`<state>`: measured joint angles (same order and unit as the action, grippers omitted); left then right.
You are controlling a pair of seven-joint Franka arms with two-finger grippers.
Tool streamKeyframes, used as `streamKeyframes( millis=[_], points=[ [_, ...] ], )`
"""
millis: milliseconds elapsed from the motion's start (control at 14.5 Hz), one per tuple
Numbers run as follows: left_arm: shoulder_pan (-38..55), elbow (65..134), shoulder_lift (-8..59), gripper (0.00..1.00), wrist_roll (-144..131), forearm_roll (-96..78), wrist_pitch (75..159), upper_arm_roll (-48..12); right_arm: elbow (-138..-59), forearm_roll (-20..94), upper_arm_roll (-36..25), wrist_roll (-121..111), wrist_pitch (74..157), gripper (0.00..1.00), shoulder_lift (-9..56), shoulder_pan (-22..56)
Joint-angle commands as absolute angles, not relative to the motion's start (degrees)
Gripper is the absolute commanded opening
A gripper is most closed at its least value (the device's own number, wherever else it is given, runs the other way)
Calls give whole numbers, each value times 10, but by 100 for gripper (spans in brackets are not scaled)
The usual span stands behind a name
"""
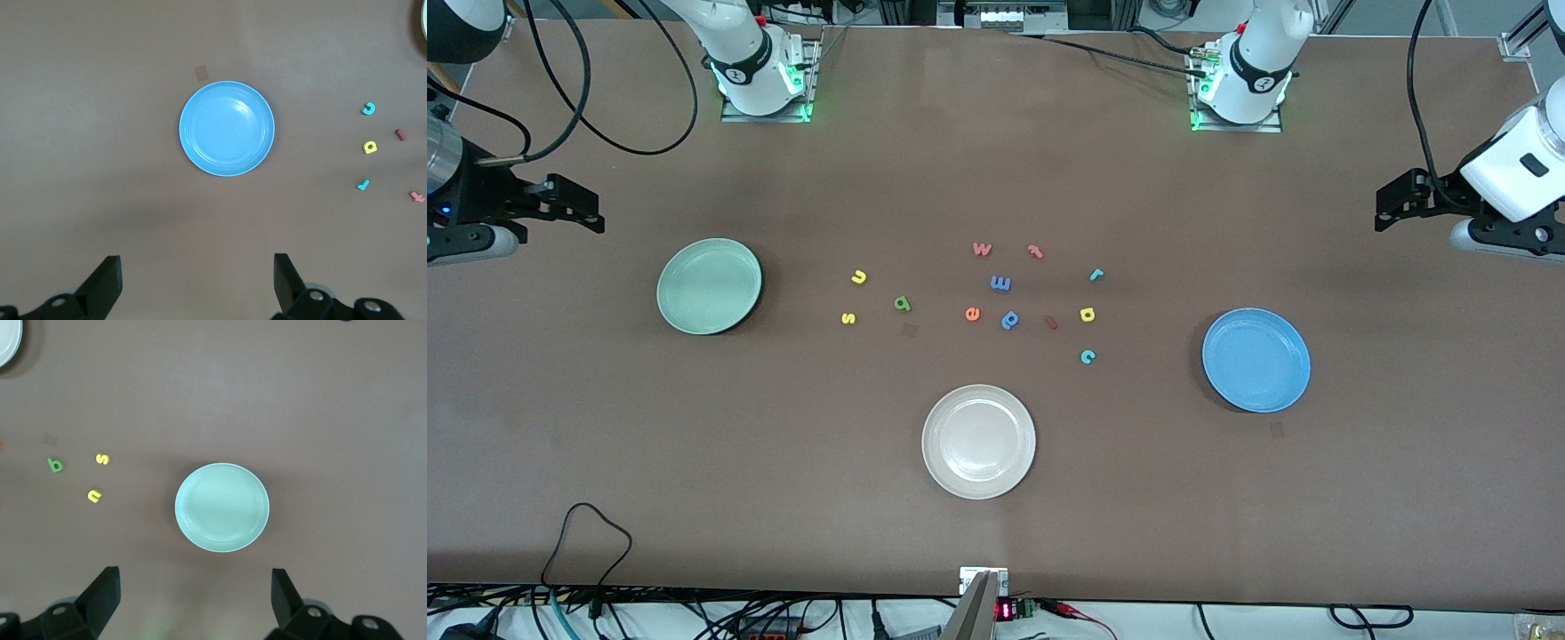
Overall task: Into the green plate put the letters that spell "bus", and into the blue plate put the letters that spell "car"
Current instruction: 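Move the right gripper toward the yellow letters beside the green plate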
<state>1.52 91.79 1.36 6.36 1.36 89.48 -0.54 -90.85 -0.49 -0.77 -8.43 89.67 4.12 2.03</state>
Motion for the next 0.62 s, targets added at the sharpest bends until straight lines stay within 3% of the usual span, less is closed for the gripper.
streamKeyframes(
  millis=[0, 345, 553],
  points=[
    [11, 904, 20, 100, 81, 3, 883, -4, -904, -11, -6, -80, 885, 100, 59, 32],
    [11, 904, 20, 100, 80, 3, 880, -4, -919, -10, -6, -73, 885, 100, 110, 55],
    [11, 904, 20, 100, 81, 3, 880, -4, -1016, -5, -6, -9, 987, 100, 109, 100]
  ],
)
